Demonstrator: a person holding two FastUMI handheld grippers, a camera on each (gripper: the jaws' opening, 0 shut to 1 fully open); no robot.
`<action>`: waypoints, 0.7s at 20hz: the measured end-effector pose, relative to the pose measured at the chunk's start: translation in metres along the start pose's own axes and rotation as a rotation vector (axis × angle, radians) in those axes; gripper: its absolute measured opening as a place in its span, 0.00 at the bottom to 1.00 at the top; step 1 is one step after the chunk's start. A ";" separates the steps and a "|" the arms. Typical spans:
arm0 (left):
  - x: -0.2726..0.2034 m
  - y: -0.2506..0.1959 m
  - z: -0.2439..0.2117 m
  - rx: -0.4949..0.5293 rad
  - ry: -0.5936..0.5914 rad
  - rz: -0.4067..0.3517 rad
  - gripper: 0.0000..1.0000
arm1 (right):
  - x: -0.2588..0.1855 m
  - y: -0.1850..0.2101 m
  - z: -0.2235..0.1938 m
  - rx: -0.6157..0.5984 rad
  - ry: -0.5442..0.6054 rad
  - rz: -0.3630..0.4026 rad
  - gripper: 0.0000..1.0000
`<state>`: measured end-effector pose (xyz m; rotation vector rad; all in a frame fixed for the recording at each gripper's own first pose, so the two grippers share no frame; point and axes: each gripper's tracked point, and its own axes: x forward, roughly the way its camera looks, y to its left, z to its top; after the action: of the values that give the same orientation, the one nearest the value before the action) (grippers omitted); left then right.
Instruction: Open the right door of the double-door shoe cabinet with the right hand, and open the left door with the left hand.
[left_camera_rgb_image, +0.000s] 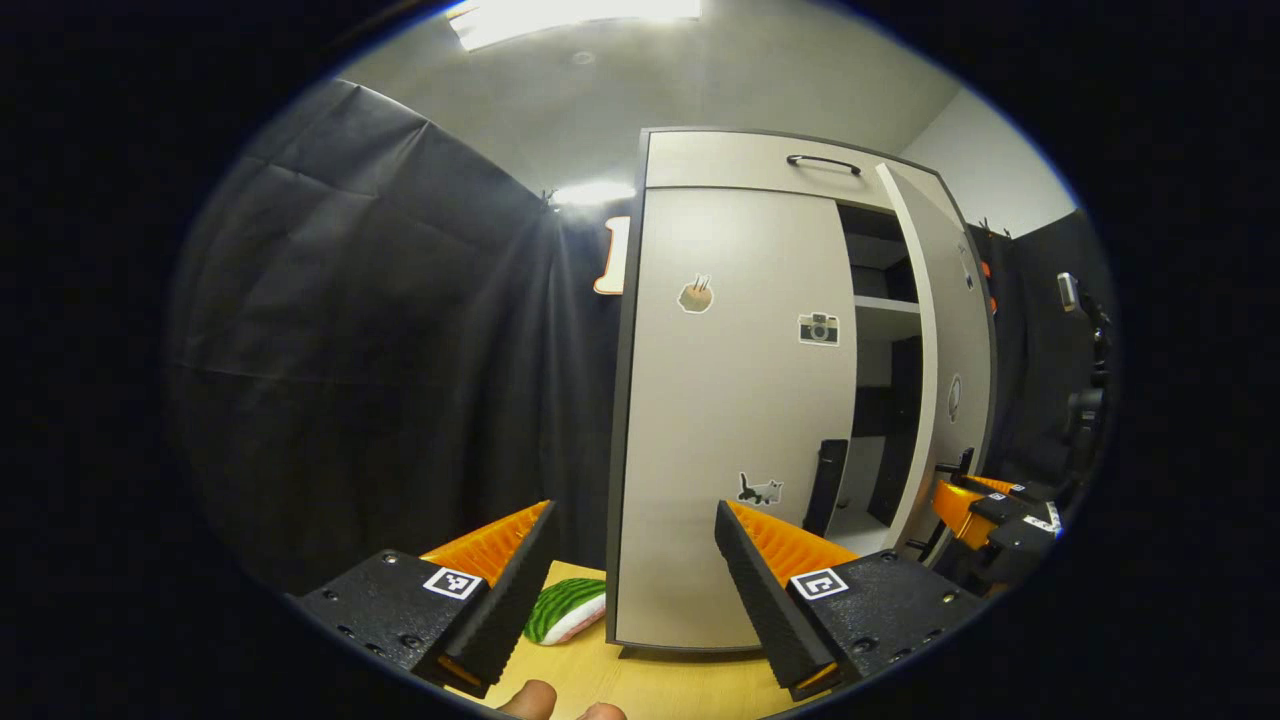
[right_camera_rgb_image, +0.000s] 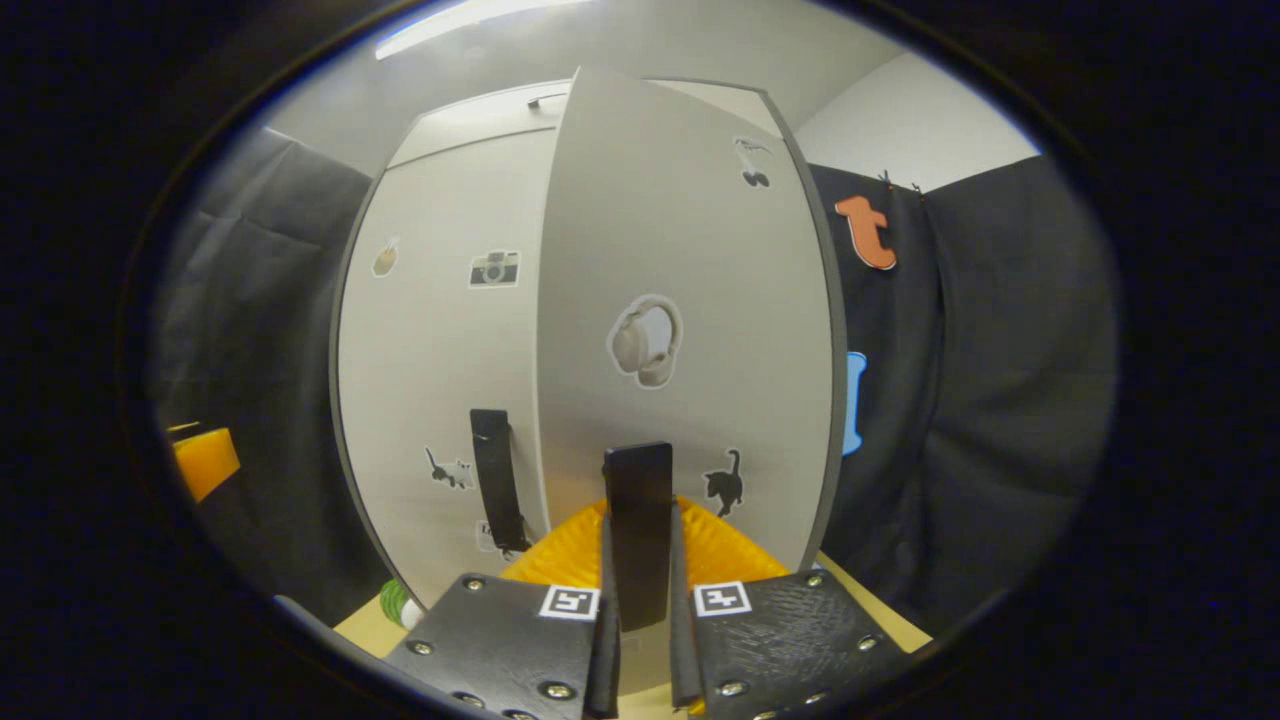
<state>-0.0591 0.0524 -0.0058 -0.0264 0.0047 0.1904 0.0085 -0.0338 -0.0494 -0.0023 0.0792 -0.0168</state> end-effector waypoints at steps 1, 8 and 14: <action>0.000 -0.004 0.000 -0.001 0.002 -0.011 0.96 | -0.003 -0.002 0.000 0.006 0.001 0.001 0.20; -0.001 -0.034 -0.002 -0.003 0.006 -0.089 0.96 | -0.032 -0.030 0.003 0.039 -0.002 -0.023 0.11; -0.002 -0.063 -0.009 -0.011 0.026 -0.158 0.96 | -0.060 -0.069 0.006 0.027 -0.009 -0.086 0.10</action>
<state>-0.0491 -0.0099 -0.0136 -0.0400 0.0270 0.0319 -0.0519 -0.1013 -0.0383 0.0216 0.0696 -0.1034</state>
